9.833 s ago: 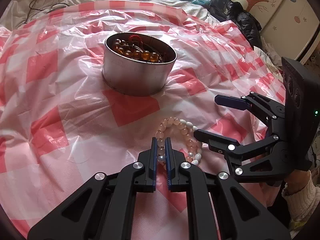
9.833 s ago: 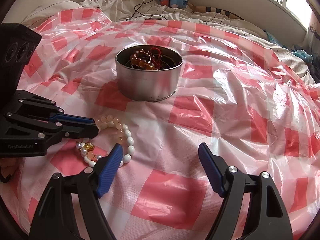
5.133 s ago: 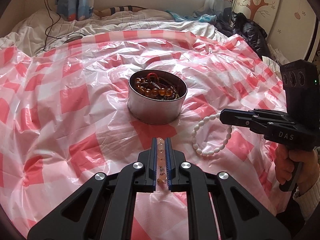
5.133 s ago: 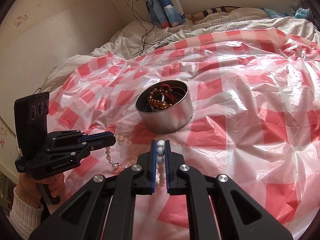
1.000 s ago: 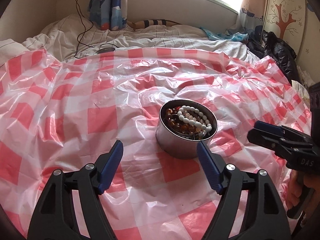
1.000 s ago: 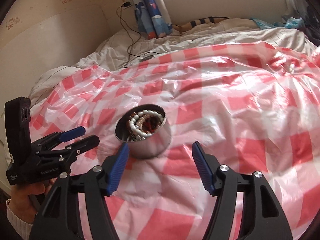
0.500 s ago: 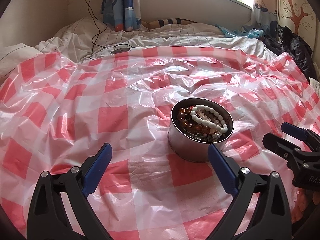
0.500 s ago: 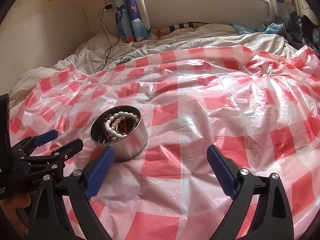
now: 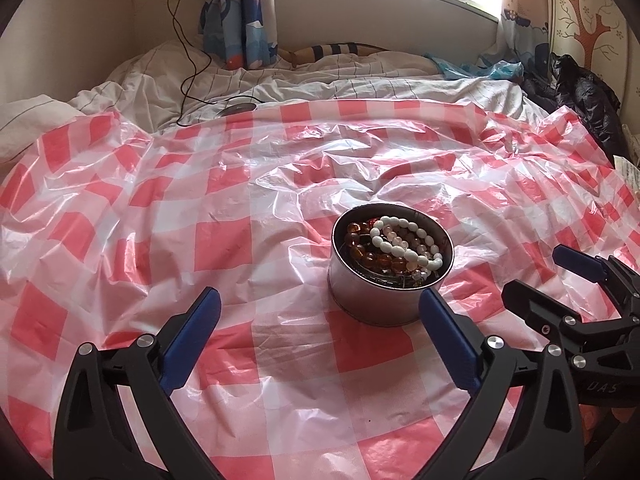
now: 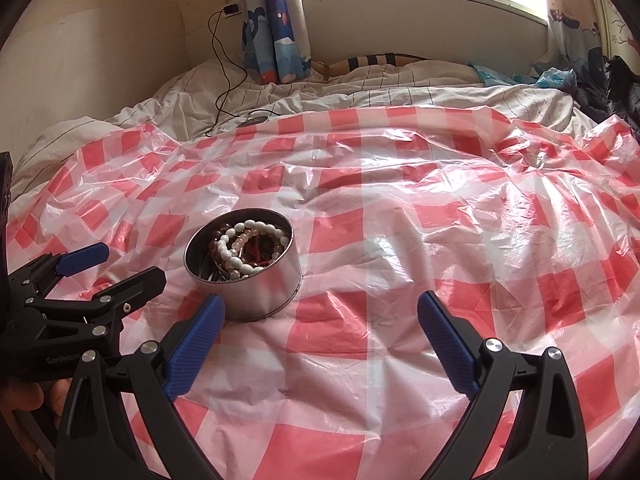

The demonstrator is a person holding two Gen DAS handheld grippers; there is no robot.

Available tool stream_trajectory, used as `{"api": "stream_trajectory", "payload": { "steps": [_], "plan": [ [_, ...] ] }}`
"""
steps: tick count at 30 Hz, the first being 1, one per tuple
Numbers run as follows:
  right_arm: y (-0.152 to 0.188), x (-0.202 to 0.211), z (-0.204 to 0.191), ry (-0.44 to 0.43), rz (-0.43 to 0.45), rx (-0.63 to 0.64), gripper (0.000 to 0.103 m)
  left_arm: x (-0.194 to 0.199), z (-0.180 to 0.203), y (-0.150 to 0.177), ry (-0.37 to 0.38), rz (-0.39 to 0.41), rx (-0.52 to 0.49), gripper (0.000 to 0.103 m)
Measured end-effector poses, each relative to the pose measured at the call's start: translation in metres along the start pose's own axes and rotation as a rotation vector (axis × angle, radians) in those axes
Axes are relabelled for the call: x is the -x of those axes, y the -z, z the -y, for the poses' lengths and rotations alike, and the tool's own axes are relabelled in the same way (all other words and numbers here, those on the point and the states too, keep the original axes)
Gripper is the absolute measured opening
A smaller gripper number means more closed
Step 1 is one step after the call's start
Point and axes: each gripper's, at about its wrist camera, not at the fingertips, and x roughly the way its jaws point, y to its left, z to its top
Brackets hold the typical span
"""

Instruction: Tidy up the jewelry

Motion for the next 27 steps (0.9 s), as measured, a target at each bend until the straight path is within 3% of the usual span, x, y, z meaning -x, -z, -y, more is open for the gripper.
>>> {"api": "stream_trajectory", "payload": {
  "steps": [27],
  "plan": [
    [0.0012,-0.0029,-0.0062,-0.015,-0.013,0.014,0.095,0.0020,0.0007,-0.0014,-0.009,-0.011,-0.027,0.095]
  ]
}}
